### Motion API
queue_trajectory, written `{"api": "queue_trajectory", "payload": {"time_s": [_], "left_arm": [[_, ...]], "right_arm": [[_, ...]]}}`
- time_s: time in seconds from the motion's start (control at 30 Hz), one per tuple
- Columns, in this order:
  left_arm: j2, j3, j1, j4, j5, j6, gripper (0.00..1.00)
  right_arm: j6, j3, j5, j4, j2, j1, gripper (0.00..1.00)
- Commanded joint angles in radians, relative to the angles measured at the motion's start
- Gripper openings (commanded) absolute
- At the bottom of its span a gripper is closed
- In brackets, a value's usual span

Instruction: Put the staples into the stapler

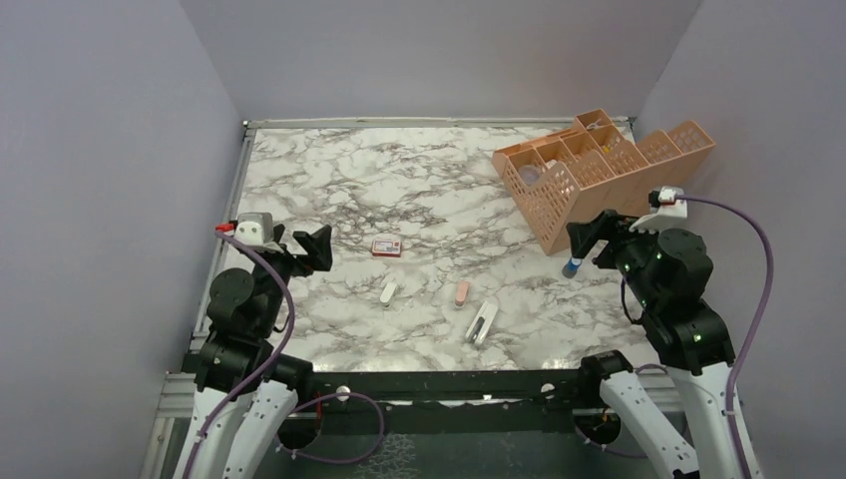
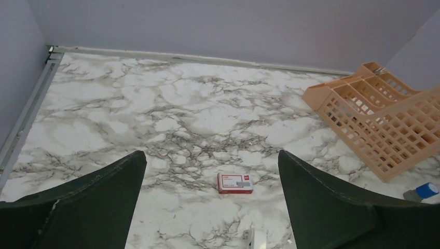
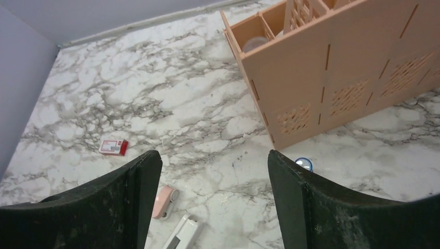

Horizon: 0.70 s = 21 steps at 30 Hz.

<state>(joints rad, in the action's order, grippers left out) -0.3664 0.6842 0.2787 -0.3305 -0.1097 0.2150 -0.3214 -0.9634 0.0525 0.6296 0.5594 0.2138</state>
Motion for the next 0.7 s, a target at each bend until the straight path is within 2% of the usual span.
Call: {"api": "queue_trajectory", "payload": {"time_s": [0.0,0.07,0.27,0.43,0.53,0.67], "left_arm": [[0.051,-0.017,-0.014,0.092,0.088,-0.009,0.99],[0.061,-0.023,-0.015,0.103,0.114,-0.006,0.99],[0.063,-0.042,-0.018,0.123,0.161,-0.015,0.99],[0.045,-0.059,-0.016,0.125,0.190,-0.043,0.99],[0.040,-0.067,-0.002,0.122,0.185,-0.058,0.99],[0.022,-0.069,0.021,0.116,0.173,-0.065,0.99]], "right_arm": [[-0.045,0.056,0.050,-0.007,-0.013,-0.009,0.81],[-0.060,0.067,0.091,0.024,-0.005,-0.009,0.80],[-0.254,0.096,0.329,0.169,0.032,-0.012,0.67],[-0.366,0.050,0.426,0.257,0.164,-0.013,0.65],[-0.395,0.062,0.458,0.248,0.255,-0.013,0.64],[-0.360,0.099,0.446,0.103,0.337,-0.014,0.64]]}}
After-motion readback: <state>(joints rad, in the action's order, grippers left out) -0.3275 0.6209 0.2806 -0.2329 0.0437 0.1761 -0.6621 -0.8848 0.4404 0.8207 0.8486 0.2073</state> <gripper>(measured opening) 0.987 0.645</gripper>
